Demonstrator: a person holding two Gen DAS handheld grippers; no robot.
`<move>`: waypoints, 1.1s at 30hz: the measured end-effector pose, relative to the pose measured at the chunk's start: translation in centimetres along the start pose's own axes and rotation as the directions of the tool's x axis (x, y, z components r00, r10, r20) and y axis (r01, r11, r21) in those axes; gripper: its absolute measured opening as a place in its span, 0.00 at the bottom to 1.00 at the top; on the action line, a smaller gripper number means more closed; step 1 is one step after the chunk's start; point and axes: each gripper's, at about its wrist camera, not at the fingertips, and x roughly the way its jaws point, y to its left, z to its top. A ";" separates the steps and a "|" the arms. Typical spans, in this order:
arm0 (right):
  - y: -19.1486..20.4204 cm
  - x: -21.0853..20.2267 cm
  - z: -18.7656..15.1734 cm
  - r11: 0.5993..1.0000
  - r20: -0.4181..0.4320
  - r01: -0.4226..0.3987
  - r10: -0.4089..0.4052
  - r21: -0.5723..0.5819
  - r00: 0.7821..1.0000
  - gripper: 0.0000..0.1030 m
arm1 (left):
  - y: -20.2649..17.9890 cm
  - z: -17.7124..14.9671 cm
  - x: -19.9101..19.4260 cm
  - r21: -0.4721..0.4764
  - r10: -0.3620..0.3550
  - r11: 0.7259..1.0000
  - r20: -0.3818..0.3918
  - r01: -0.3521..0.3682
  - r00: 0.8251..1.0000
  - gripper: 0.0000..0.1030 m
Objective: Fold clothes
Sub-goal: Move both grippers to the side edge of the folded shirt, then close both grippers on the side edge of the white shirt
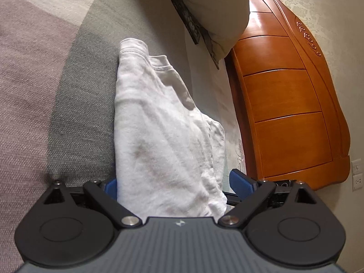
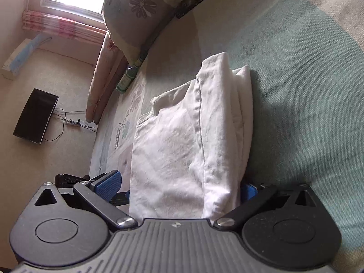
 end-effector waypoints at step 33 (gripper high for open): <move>0.1 0.1 -0.6 0.988 0.080 -0.044 0.057 -0.151 0.995 1.00 | 1.9 -0.1 -0.1 -0.016 -0.022 1.000 -0.020 0.022 1.000 0.47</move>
